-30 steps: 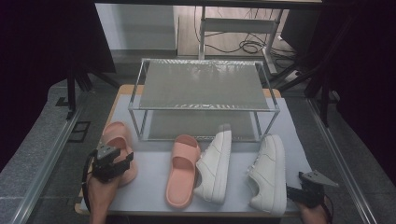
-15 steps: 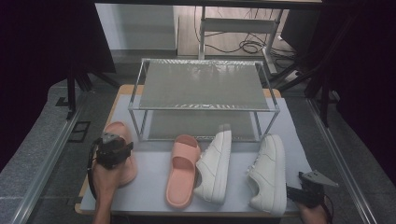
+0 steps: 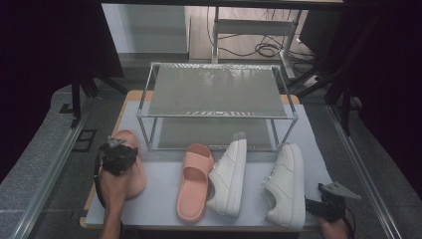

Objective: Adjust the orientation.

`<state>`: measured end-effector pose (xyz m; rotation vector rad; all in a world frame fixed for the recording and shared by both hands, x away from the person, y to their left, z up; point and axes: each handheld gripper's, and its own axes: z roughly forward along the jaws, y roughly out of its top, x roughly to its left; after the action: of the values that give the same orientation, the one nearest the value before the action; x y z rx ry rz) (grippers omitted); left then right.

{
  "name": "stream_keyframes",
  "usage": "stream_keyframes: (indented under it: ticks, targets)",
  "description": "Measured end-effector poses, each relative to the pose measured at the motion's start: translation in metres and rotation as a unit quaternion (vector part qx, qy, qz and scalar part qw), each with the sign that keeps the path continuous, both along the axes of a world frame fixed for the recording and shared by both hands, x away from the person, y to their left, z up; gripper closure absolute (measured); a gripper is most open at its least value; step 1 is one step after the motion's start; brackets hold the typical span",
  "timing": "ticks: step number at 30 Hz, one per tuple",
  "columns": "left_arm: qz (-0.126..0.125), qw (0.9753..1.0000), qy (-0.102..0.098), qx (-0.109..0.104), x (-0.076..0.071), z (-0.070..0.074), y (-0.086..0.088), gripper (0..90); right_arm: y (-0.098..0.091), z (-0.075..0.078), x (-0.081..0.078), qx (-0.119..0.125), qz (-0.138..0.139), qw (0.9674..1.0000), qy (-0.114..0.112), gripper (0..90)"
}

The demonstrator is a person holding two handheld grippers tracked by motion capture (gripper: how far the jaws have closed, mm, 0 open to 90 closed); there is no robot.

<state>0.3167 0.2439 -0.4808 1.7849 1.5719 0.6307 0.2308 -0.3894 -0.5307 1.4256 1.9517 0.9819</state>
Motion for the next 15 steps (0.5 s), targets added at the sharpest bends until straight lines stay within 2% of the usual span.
stream_keyframes:
  ticks: [6,12,15]
  targets:
    - [0.004,1.0000,0.001,0.005,-0.0027,0.0035,0.0024,77.4,0.0000,0.0000,0.0000,0.000,0.000,1.0000,0.000,12.1]
    - [0.004,0.9999,0.001,0.015,-0.0065,0.0071,0.0068,84.3,-0.0001,0.0000,0.0000,0.000,0.000,1.0000,0.000,12.1]
    - [0.002,0.9997,0.000,0.025,-0.0099,0.0096,0.0089,84.8,-0.0001,0.0000,-0.0001,0.000,0.000,1.0000,0.000,12.1]
